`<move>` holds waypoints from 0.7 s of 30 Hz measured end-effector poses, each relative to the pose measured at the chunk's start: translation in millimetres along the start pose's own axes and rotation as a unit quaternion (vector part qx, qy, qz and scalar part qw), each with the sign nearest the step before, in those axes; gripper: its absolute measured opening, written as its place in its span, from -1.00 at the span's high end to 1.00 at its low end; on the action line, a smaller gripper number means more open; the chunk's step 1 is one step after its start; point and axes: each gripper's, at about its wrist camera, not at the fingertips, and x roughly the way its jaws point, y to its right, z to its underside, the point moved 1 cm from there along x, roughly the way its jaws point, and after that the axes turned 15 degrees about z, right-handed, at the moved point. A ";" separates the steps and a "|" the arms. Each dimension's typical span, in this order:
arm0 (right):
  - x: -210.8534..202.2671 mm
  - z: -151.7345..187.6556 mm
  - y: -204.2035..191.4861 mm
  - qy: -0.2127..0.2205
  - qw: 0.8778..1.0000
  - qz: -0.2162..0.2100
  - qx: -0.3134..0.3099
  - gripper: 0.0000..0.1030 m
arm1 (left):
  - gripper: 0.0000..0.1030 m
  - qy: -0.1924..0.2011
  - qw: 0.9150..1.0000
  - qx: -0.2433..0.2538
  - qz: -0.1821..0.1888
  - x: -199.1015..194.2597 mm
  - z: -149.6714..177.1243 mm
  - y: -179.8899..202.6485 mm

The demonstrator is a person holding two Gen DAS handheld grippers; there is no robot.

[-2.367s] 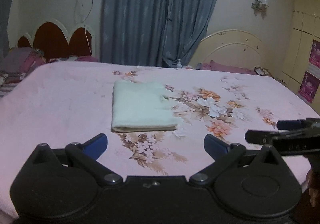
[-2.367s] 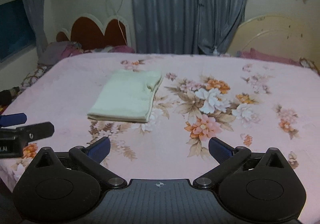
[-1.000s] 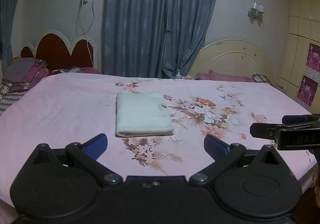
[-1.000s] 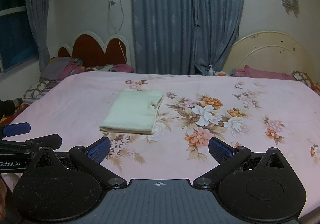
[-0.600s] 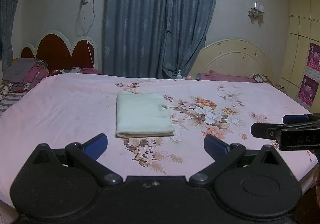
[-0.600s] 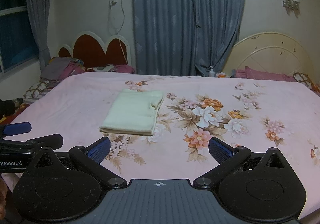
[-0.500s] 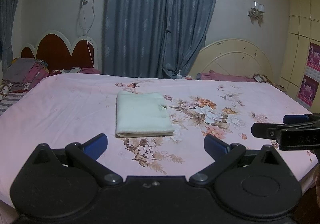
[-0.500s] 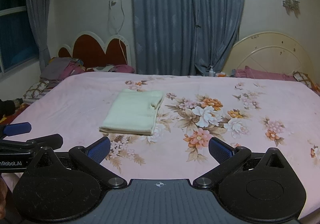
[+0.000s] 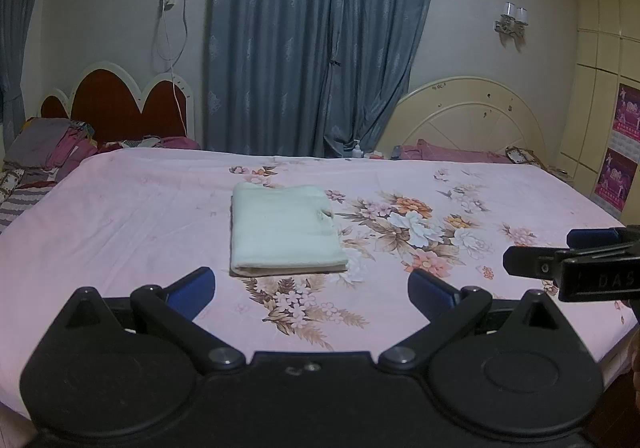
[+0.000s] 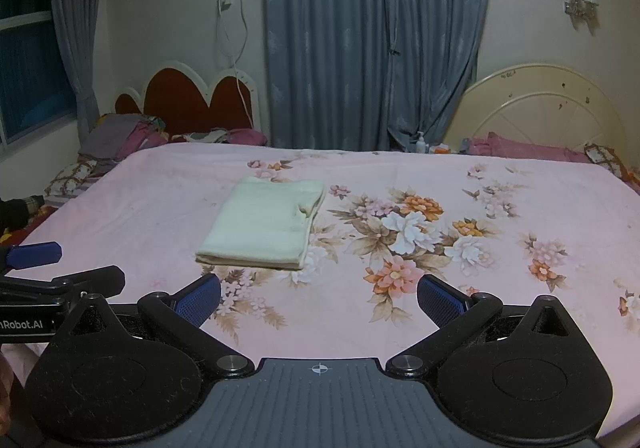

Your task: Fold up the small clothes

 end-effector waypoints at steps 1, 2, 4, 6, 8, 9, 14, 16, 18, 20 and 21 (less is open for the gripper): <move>-0.3 0.4 0.2 0.000 1.000 0.000 0.000 -1.00 | -0.98 0.000 1.000 0.000 -0.001 0.0 0.0 0.1; -0.5 0.3 0.3 0.000 1.000 0.000 0.000 -1.00 | -0.98 0.000 1.000 0.000 0.000 0.0 -0.1 0.0; 0.4 0.0 0.5 -0.001 1.000 0.000 -0.001 -1.00 | -0.98 0.000 1.000 0.000 0.000 0.0 -0.1 0.1; 0.4 0.2 1.3 -0.002 1.000 -0.001 -0.002 -1.00 | -0.98 0.000 1.000 0.000 0.000 0.0 0.0 -0.1; 0.3 0.1 0.9 -0.001 1.000 0.000 -0.003 -1.00 | -0.98 0.001 1.000 0.000 -0.001 0.7 -1.1 -0.7; 0.1 0.1 0.9 -0.001 1.000 0.000 -0.003 -1.00 | -0.98 0.000 1.000 0.001 -0.001 0.7 -1.0 -0.7; 0.2 -0.2 1.4 0.000 1.000 -0.001 -0.004 -1.00 | -0.98 0.002 1.000 0.001 -0.002 1.4 -1.7 -1.5; 0.3 -0.6 1.6 0.000 1.000 -0.002 -0.004 -1.00 | -0.98 0.002 1.000 0.001 -0.002 1.4 -1.7 -1.6; 0.5 -0.8 1.1 0.001 1.000 -0.001 -0.004 -1.00 | -0.98 0.002 1.000 0.002 -0.002 1.9 -2.1 -1.9; 0.3 -0.6 1.2 0.000 1.000 -0.001 -0.003 -1.00 | -0.98 0.002 1.000 0.002 -0.003 1.9 -2.2 -2.0; 0.4 -0.4 0.9 0.000 1.000 -0.001 -0.004 -1.00 | -0.98 0.002 1.000 0.002 -0.004 2.1 -2.4 -2.3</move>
